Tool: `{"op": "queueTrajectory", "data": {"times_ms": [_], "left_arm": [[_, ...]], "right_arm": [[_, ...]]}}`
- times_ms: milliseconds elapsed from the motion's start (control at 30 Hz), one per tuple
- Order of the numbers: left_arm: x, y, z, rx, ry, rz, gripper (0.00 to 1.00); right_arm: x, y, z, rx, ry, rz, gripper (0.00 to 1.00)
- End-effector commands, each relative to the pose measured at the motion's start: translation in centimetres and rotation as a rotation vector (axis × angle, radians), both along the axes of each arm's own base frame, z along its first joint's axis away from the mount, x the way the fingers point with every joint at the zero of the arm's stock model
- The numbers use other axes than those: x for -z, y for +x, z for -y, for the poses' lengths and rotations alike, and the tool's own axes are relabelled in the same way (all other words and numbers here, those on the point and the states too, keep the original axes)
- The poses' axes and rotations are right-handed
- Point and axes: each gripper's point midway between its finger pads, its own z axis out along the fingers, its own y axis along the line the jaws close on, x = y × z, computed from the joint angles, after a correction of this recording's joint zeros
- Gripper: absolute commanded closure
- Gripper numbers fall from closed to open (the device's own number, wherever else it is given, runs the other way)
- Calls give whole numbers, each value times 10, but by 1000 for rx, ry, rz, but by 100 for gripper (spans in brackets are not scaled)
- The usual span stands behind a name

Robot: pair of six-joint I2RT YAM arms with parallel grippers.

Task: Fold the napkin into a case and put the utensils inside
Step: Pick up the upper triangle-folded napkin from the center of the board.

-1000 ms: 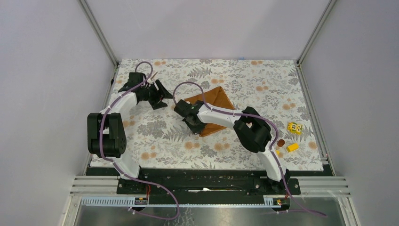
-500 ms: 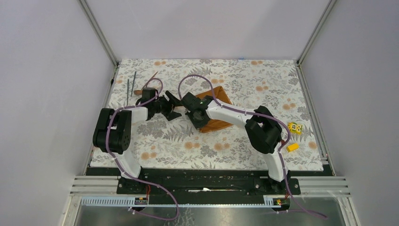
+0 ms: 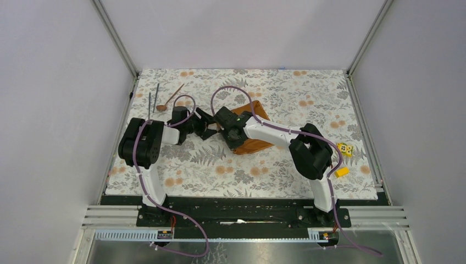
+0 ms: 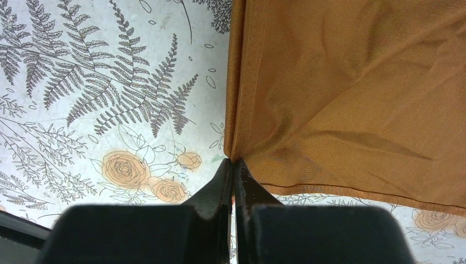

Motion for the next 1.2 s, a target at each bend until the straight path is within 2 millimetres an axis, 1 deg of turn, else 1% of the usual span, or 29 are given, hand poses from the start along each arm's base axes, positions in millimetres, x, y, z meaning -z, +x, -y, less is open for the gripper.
{"op": "queueTrajectory", "data": {"times_ms": [0,100,167,267,467,567,667,767,867,900,967,1067,1167], "left_arm": [[7,15,1,-47,19,65,30],[15,16,0,-56,32,52,33],[18,18,2,-54,31,48,40],[20,22,2,-60,34,49,46],[15,31,1,-61,54,66,59],[12,34,0,-60,68,71,69],[9,36,-1,-59,80,75,75],[7,37,0,-57,80,73,88],[1,36,0,-60,78,64,97],[-2,36,0,-56,76,58,99],[-17,34,-1,-54,68,71,100],[-36,25,-9,-59,84,73,100],[-54,12,-28,-91,121,60,100]], "right_arm": [[-34,9,-3,10,82,58,100],[-39,10,-2,11,94,62,100],[-42,10,-2,11,102,66,100],[-43,9,-2,7,104,65,100],[-40,8,-1,-6,100,59,100],[-39,6,-1,-13,102,53,100],[-39,5,-1,-19,107,53,100],[-38,3,-2,-23,114,46,100],[-41,0,-3,-32,134,37,100],[-42,-2,-4,-34,144,34,100],[-47,-6,-9,-42,181,24,100],[-58,-19,-26,-70,302,-24,100],[-72,-33,-48,-87,441,-82,100]]}}
